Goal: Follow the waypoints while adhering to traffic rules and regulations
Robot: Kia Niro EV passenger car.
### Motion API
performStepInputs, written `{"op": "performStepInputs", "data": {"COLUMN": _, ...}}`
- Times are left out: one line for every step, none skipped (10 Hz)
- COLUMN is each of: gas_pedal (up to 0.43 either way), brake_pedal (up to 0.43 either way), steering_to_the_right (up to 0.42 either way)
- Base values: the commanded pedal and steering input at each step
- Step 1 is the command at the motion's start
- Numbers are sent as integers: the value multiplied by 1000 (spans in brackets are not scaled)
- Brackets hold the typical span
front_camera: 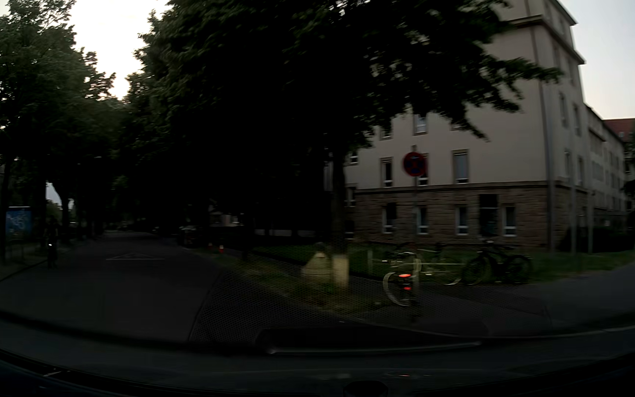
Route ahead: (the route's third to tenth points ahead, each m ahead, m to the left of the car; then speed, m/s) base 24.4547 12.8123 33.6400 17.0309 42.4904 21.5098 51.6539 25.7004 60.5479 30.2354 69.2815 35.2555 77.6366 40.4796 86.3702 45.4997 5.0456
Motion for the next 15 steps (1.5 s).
{"op": "performStepInputs", "data": {"gas_pedal": 209, "brake_pedal": 0, "steering_to_the_right": -320}}
{"op": "performStepInputs", "data": {"gas_pedal": 197, "brake_pedal": 0, "steering_to_the_right": -298}}
{"op": "performStepInputs", "data": {"gas_pedal": 197, "brake_pedal": 0, "steering_to_the_right": -285}}
{"op": "performStepInputs", "data": {"gas_pedal": 189, "brake_pedal": 0, "steering_to_the_right": -277}}
{"op": "performStepInputs", "data": {"gas_pedal": 189, "brake_pedal": 0, "steering_to_the_right": -263}}
{"op": "performStepInputs", "data": {"gas_pedal": 189, "brake_pedal": 0, "steering_to_the_right": -244}}
{"op": "performStepInputs", "data": {"gas_pedal": 189, "brake_pedal": 0, "steering_to_the_right": -215}}
{"op": "performStepInputs", "data": {"gas_pedal": 177, "brake_pedal": 0, "steering_to_the_right": -175}}
{"op": "performStepInputs", "data": {"gas_pedal": 177, "brake_pedal": 0, "steering_to_the_right": -145}}
{"op": "performStepInputs", "data": {"gas_pedal": 177, "brake_pedal": 0, "steering_to_the_right": -114}}
{"op": "performStepInputs", "data": {"gas_pedal": 169, "brake_pedal": 0, "steering_to_the_right": -88}}
{"op": "performStepInputs", "data": {"gas_pedal": 169, "brake_pedal": 0, "steering_to_the_right": -80}}
{"op": "performStepInputs", "data": {"gas_pedal": 169, "brake_pedal": 0, "steering_to_the_right": -78}}
{"op": "performStepInputs", "data": {"gas_pedal": 169, "brake_pedal": 0, "steering_to_the_right": -70}}
{"op": "performStepInputs", "data": {"gas_pedal": 157, "brake_pedal": 0, "steering_to_the_right": -58}}
